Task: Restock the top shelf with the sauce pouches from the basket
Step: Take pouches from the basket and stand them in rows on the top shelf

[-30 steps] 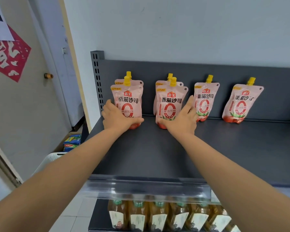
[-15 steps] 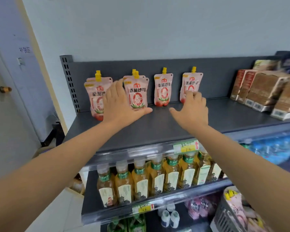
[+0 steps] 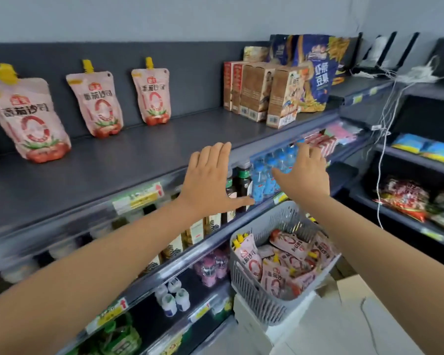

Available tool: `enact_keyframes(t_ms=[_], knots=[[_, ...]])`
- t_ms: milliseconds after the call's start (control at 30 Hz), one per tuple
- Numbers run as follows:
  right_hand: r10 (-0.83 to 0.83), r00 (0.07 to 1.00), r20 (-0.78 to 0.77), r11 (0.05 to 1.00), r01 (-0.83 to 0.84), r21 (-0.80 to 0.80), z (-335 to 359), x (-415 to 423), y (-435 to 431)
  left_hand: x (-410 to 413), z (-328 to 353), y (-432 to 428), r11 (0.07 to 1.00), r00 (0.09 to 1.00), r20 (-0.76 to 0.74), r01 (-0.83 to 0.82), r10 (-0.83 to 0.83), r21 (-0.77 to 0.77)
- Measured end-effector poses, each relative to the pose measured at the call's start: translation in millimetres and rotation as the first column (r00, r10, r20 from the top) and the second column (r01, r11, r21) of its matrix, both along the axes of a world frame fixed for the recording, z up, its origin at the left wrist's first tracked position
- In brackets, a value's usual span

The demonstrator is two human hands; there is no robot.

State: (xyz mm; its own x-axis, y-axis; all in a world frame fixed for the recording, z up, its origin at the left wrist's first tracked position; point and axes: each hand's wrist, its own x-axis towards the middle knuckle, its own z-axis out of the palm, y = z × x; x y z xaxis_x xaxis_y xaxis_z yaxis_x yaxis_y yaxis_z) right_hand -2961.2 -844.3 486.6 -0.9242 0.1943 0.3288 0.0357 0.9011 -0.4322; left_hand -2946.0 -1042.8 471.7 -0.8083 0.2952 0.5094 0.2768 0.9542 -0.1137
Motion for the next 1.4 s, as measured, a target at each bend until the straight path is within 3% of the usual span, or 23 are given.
enact_keyframes(t_ms=[267, 400, 533, 767, 900, 1200, 1400], knots=[[0.043, 0.938, 0.345, 0.999, -0.042, -0.009, -109, -60, 115, -54, -124, 121, 0.999, 0.939, 0.343, 0.022, -0.006, -0.043], [0.112, 0.860, 0.498, 0.993, -0.109, -0.034, -162, -90, 143, -55, -187, 157, 0.992, 0.790, 0.604, -0.034, 0.099, -0.119], [0.146, 0.754, 0.640, 0.985, -0.168, -0.026, -198, -110, 154, -52, -225, 177, 0.979, 0.681, 0.704, -0.118, 0.202, -0.167], [0.127, 0.632, 0.764, 0.987, -0.157, -0.035, -259, -128, 166, -58, -268, 199, 0.969, 0.504, 0.828, -0.151, 0.247, -0.197], [0.104, 0.547, 0.831, 0.991, -0.128, -0.039, -294, -139, 165, -55, -292, 205, 0.962, 0.452, 0.850, -0.155, 0.271, -0.224], [0.043, 0.502, 0.864, 0.988, -0.147, 0.036, -355, -167, 149, -52, -324, 212, 0.936, 0.456, 0.818, -0.163, 0.351, -0.311], [-0.014, 0.546, 0.838, 0.975, -0.180, 0.133, -369, -183, 147, -48, -340, 213, 0.930, 0.500, 0.785, -0.159, 0.365, -0.331]])
